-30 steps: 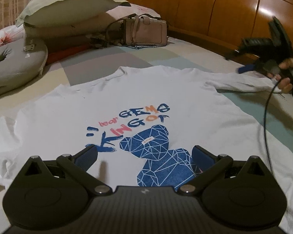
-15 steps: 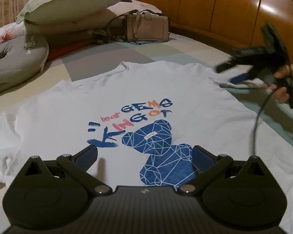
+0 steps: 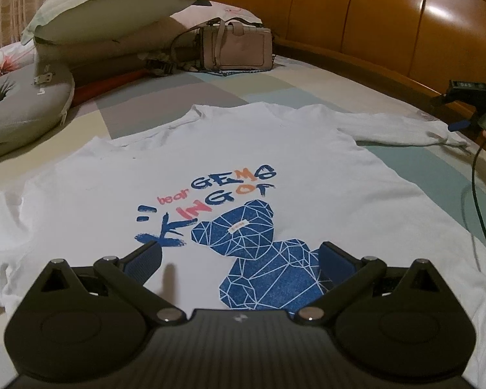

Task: Fold clothes

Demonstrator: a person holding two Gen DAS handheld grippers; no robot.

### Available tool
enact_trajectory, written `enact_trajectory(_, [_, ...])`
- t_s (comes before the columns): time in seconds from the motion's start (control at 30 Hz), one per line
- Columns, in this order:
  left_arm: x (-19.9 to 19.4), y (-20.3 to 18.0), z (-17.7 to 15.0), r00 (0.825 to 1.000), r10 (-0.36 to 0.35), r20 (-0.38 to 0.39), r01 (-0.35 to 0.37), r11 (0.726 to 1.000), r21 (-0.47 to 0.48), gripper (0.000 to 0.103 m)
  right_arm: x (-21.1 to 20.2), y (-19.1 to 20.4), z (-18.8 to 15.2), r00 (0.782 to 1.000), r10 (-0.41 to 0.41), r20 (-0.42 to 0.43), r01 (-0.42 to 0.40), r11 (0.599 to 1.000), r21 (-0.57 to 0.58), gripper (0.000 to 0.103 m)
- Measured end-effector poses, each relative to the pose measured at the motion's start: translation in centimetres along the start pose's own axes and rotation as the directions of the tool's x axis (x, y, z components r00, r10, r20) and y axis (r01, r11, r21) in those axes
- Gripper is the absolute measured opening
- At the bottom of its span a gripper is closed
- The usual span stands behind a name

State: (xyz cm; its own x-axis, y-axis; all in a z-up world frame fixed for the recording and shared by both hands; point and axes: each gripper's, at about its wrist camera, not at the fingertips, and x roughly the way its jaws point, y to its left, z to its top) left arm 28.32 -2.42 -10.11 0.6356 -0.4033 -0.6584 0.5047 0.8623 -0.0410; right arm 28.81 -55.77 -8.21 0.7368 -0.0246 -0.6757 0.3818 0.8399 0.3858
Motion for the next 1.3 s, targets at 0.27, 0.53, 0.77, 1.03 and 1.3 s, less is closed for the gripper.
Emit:
enact_trajectory(0.27, [0.5, 0.4, -0.2, 1.000, 0.006, -0.015, -0.007, 1.000, -0.012, 0.102, 0.0, -3.6, 0.3, 0.985, -0.170, 0.020, 0.169, 0.985, 0.038, 0.102])
enact_trajectory(0.53, [0.4, 0.0, -0.3, 1.000, 0.002, -0.014, -0.002, 1.000, 0.000, 0.102, -3.3, -7.2, -2.2, 1.000, -0.010, 0.004, 0.008, 0.960, 0.280, 0.103])
enact_trajectory(0.77, [0.8, 0.2, -0.4, 1.000, 0.004, -0.019, -0.004, 1.000, -0.002, 0.102, -2.1, -9.2, -2.3, 0.987, 0.007, 0.163, -0.064, 0.935, 0.349, 0.100])
enact_trajectory(1.03, [1.4, 0.3, -0.8, 0.999, 0.011, -0.033, -0.011, 1.000, -0.007, 0.102, -1.3, -13.9, -2.1, 0.956, -0.007, 0.292, -0.134, 0.878, 0.460, 0.058])
enact_trajectory(1.3, [1.3, 0.4, -0.8, 0.999, 0.011, -0.031, -0.011, 1.000, -0.005, 0.102, -3.0, -12.6, -1.4, 0.929, -0.142, 0.342, 0.038, 0.955, 0.295, 0.008])
